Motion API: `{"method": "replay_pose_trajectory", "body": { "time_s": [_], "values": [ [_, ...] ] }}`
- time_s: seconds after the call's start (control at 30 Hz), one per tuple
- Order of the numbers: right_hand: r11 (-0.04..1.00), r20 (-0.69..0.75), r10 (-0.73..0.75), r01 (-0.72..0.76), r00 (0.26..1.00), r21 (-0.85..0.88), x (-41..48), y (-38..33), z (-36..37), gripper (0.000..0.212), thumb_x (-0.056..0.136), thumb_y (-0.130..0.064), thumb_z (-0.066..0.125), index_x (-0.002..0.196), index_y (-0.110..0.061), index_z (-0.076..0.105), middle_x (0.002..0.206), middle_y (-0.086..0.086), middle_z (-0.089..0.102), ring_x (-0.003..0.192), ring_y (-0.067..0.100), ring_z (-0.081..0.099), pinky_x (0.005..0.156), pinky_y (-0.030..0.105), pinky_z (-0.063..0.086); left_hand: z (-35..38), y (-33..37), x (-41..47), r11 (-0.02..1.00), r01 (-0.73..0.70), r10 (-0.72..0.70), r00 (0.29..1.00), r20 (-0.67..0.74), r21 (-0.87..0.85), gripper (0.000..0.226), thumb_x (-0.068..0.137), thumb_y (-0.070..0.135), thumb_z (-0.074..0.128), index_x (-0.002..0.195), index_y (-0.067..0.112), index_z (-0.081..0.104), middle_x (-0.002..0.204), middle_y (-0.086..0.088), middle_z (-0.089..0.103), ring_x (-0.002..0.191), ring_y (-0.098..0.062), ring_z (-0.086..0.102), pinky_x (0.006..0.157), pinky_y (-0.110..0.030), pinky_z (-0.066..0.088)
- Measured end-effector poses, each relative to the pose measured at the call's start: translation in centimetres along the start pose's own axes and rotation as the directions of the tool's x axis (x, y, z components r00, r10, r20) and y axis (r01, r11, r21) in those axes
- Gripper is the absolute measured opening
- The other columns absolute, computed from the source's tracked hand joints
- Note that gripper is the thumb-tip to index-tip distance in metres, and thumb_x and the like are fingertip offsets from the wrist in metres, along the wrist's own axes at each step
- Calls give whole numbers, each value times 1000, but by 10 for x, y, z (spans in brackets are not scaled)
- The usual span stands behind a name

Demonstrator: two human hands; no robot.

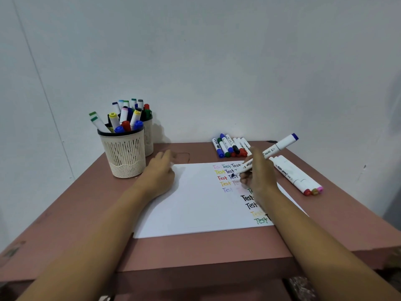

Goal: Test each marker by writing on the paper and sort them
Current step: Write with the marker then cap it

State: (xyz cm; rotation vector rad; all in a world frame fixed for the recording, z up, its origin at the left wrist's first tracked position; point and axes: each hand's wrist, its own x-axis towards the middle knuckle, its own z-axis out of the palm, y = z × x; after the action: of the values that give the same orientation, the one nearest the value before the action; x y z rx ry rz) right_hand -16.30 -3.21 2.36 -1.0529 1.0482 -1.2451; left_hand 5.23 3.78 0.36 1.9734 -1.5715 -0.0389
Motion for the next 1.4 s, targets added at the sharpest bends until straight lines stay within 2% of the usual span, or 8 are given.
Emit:
{"method": "replay_pose_trajectory", "body": {
  "time_s": [0.1, 0.2, 0.37, 0.5, 0.8, 1.07, 1.2, 1.4],
  "values": [
    [998, 11, 15, -15, 1000, 53, 0, -3, -1, 20, 86, -21, 46, 68, -11, 45, 48, 3, 50, 43, 14, 45, 48, 25, 36, -3, 7, -4, 993, -111, 107, 991, -78, -48, 39, 91, -1, 42, 126, 15, 47, 107, 2, 42, 92, -15, 46, 79, -25, 35],
    [989, 92, 43, -56, 995, 138, -4, -4, 1, 21, 89, -14, 48, 69, -9, 48, 54, 6, 51, 48, 16, 49, 47, 25, 45, -4, 18, -6, 973, -208, 196, 974, -117, -102, 38, 90, 4, 53, 125, 17, 49, 104, 4, 46, 89, -14, 51, 76, -21, 39],
    [945, 359, 53, -163, 932, 284, -11, -5, 7, 16, 93, -7, 57, 77, -7, 58, 66, 11, 64, 59, 23, 65, 54, 27, 56, -2, 36, -15, 927, -158, 144, 987, -66, -340, 44, 84, 10, 67, 121, 19, 46, 90, 6, 54, 79, -3, 57, 67, -6, 42],
    [954, 417, 23, -145, 909, 264, -12, -2, 8, 14, 92, -6, 58, 79, -9, 56, 73, 13, 67, 60, 25, 68, 57, 29, 58, -1, 38, -18, 918, -166, 167, 986, -29, -360, 44, 83, 10, 68, 118, 23, 45, 88, 11, 56, 77, 0, 57, 68, -7, 41],
    [990, 483, 12, -78, 876, 118, -13, 3, 11, 14, 92, -8, 59, 79, -11, 56, 64, 6, 67, 64, 22, 68, 58, 30, 58, 1, 39, -19, 910, -231, 240, 971, -17, -343, 43, 83, 11, 68, 119, 25, 49, 94, 15, 57, 80, 9, 55, 69, -5, 43],
    [995, 513, 33, -75, 858, 63, -10, 2, 10, 14, 92, -21, 62, 84, -10, 61, 60, 2, 53, 48, 10, 47, 43, 19, 40, -6, 36, -15, 836, -151, 190, 982, 20, -527, 2, 84, 14, 69, 85, 15, 70, 73, -6, 62, 67, -12, 53, 67, -27, 42],
    [993, 526, 50, -97, 849, 63, -11, 1, 11, 18, 93, -23, 60, 80, -10, 60, 56, 2, 56, 45, 9, 52, 43, 18, 42, -4, 41, -17, 788, -111, 186, 981, 63, -605, 7, 88, 11, 63, 87, 18, 65, 66, 4, 66, 58, -8, 59, 57, -21, 46],
    [986, 560, 52, -131, 827, 103, -11, 4, 14, 17, 91, -21, 62, 81, -8, 61, 58, 2, 58, 47, 10, 56, 45, 18, 46, -1, 44, -18, 785, -74, 150, 986, 74, -615, 28, 97, 19, 49, 80, -4, 53, 57, 6, 51, 50, -12, 40, 51, -25, 36]
  ]
}}
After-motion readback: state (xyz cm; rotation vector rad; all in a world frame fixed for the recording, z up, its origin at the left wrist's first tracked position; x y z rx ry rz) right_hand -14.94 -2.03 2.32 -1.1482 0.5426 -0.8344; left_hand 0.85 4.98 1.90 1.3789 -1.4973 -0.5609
